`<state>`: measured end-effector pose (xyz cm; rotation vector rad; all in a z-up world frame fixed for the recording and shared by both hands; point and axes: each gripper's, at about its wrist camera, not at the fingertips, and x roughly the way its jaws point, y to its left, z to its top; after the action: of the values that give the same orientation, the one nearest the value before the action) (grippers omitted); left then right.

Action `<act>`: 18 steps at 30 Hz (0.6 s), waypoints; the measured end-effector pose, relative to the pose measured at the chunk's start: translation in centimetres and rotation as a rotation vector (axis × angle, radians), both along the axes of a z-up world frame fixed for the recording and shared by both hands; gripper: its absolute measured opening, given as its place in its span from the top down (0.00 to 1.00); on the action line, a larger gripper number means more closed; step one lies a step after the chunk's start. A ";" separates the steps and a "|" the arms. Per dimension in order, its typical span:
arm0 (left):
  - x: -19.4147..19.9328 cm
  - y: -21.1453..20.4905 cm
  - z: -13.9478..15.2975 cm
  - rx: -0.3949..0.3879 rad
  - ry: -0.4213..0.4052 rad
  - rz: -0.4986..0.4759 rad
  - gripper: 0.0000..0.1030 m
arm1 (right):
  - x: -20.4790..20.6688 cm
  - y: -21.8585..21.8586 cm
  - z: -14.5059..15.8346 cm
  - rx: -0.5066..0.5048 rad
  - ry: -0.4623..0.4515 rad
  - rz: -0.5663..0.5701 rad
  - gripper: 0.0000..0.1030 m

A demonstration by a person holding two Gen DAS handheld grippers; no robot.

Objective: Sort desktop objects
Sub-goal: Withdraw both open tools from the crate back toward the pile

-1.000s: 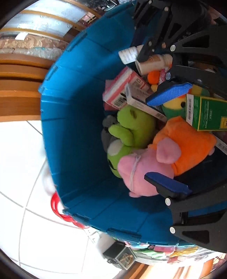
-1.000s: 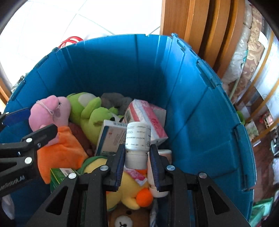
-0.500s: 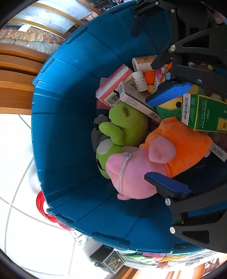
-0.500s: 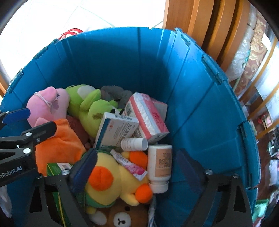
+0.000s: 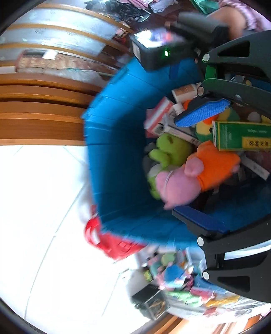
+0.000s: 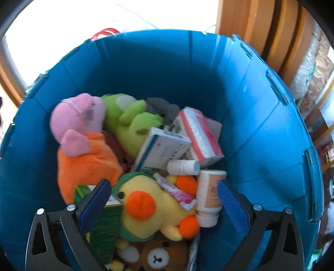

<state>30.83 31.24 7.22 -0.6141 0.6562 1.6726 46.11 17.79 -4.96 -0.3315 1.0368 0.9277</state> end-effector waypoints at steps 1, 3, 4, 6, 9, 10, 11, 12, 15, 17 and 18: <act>-0.6 -1.3 1.2 0.031 -0.001 0.014 0.24 | -0.3 0.0 0.4 0.014 -0.006 0.010 0.00; -2.0 -3.9 3.0 0.086 -0.001 0.049 0.24 | -0.9 0.0 1.3 0.043 -0.022 0.026 0.00; -2.8 -5.6 4.0 0.122 0.006 0.073 0.22 | -1.3 -0.2 2.0 0.067 -0.029 0.033 0.00; -4.5 -9.3 5.6 0.203 0.028 0.122 0.18 | -2.3 -0.4 3.3 0.107 -0.045 0.044 0.00; -6.9 -14.1 6.7 0.285 0.024 0.178 0.11 | -4.6 -0.6 5.8 0.183 -0.074 0.068 0.00; -7.9 -15.7 6.9 0.307 0.016 0.201 0.11 | -5.6 -0.5 6.7 0.211 -0.081 0.078 0.00; -9.0 -16.9 6.9 0.321 0.011 0.231 0.11 | -6.6 -0.4 7.5 0.236 -0.090 0.090 0.00; -10.1 -18.1 6.7 0.332 0.010 0.262 0.11 | -7.8 -0.2 8.3 0.262 -0.103 0.101 0.00; -13.6 -21.7 6.0 0.365 0.030 0.349 0.11 | -12.0 0.6 10.9 0.343 -0.146 0.148 0.00; -16.0 -24.4 5.3 0.387 0.047 0.395 0.11 | -14.4 1.3 12.1 0.382 -0.155 0.180 0.00; -17.2 -25.7 5.0 0.398 0.056 0.414 0.11 | -15.8 1.6 12.8 0.404 -0.158 0.192 0.00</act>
<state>13.67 5.50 12.23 -0.4327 0.2255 2.1404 30.33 19.41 7.88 -0.1635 0.6602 1.2372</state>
